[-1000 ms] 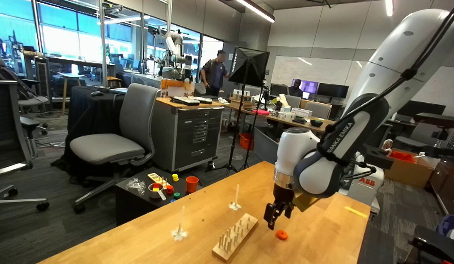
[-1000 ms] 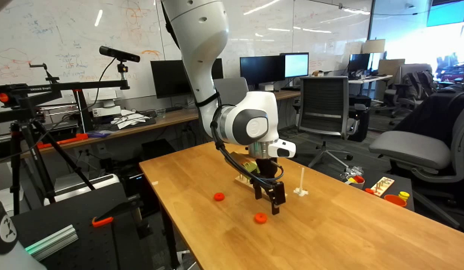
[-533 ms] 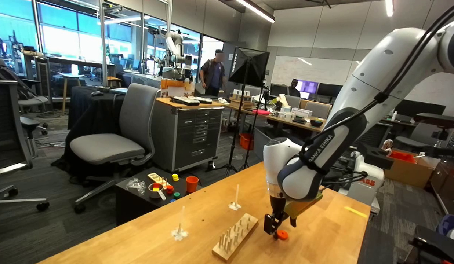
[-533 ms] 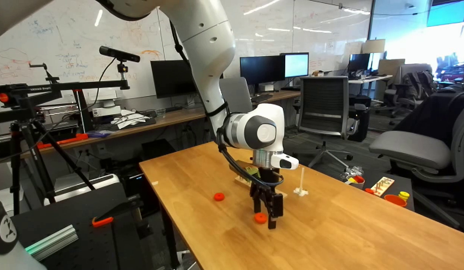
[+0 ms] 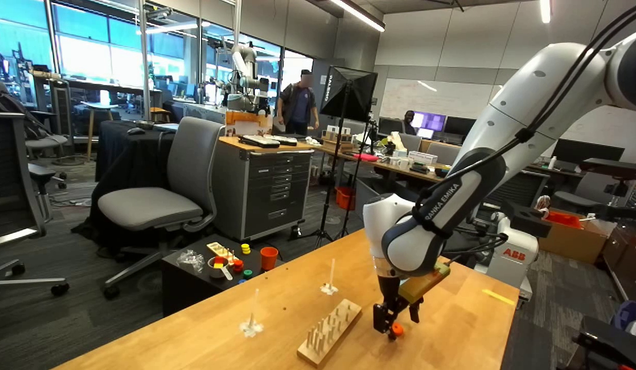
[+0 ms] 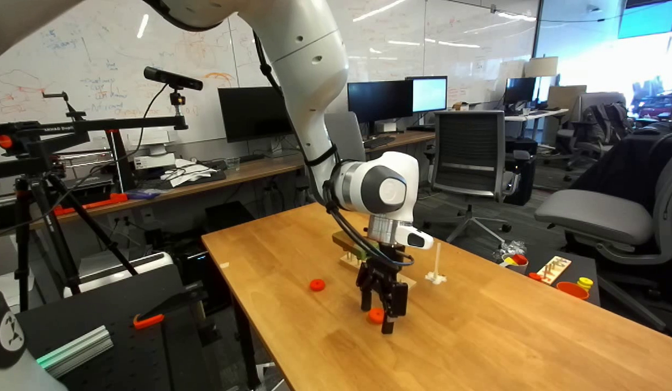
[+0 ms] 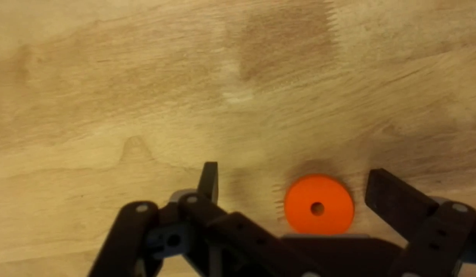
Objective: Take the orange ring and put it on the object
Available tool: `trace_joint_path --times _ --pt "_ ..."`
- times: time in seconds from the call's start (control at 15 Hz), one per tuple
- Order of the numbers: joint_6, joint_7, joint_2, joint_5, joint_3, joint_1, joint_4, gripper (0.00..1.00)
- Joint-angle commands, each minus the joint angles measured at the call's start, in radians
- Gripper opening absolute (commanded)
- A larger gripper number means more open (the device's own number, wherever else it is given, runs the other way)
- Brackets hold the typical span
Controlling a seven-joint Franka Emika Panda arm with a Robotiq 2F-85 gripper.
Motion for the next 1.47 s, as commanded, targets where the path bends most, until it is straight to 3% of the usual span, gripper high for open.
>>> trace_joint_path --times 0.0,0.33,0.4,0.53,0.67,0.73,1.0,1.4 --pt "-0.027 -0.045 -0.002 -0.012 0.031 -0.041 0.02 0.66" --pt "0.014 -0.066 -0.012 -0.017 0.033 -0.051 0.008 0.27" --pt "0.012 -0.07 -0.017 -0.017 0.034 -0.056 0.008 0.21" --pt "0.008 -0.077 -0.022 -0.017 0.036 -0.062 0.006 0.19" --pt "0.005 -0.079 -0.026 -0.017 0.034 -0.064 0.004 0.69" --pt "0.005 -0.078 -0.027 -0.016 0.034 -0.065 0.003 0.69" --pt "0.017 -0.094 -0.045 -0.016 0.038 -0.076 -0.008 0.99" --pt "0.039 -0.117 -0.033 -0.008 0.049 -0.095 0.014 1.0"
